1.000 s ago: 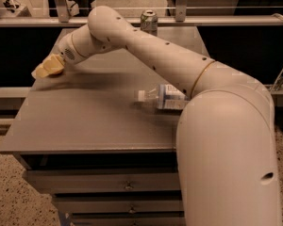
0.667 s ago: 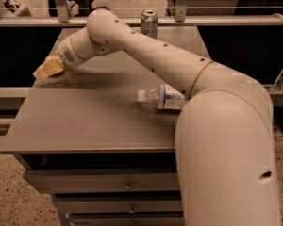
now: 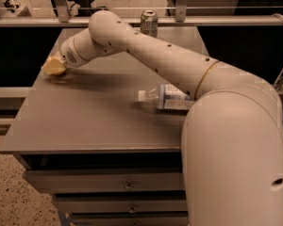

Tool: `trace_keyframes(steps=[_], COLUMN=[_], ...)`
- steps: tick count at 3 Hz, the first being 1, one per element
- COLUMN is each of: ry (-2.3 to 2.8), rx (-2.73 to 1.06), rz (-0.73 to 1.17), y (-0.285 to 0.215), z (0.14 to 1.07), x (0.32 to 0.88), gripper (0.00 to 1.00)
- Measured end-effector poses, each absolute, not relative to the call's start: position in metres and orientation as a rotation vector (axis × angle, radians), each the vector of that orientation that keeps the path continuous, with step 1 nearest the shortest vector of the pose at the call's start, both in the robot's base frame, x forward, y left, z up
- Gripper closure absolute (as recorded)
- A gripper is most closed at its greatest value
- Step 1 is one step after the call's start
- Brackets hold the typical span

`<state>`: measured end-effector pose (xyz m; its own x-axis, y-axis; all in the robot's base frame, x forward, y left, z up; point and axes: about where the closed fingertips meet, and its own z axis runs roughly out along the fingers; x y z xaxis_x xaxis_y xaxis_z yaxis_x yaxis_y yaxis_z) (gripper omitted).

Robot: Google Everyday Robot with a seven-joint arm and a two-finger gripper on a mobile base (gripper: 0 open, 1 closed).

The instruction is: Move orange near blue plastic bottle

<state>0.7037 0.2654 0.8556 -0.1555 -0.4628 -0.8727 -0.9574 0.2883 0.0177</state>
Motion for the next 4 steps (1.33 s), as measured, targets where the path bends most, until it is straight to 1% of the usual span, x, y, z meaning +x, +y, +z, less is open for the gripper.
trace_keyframes(steps=[1, 2, 3, 4], ry=[1.795, 1.866, 1.948, 1.991], rx=[-1.283, -1.253, -1.233, -1.248], rz=[0.734, 0.673, 0.647, 0.636], y=[0.229, 0.171, 0.122, 0.091], z=[0.871, 0.886, 0.882, 0.879], x=[0.698, 0.679, 0.648, 0.617], gripper=[0.99, 1.00, 1.00, 1.00])
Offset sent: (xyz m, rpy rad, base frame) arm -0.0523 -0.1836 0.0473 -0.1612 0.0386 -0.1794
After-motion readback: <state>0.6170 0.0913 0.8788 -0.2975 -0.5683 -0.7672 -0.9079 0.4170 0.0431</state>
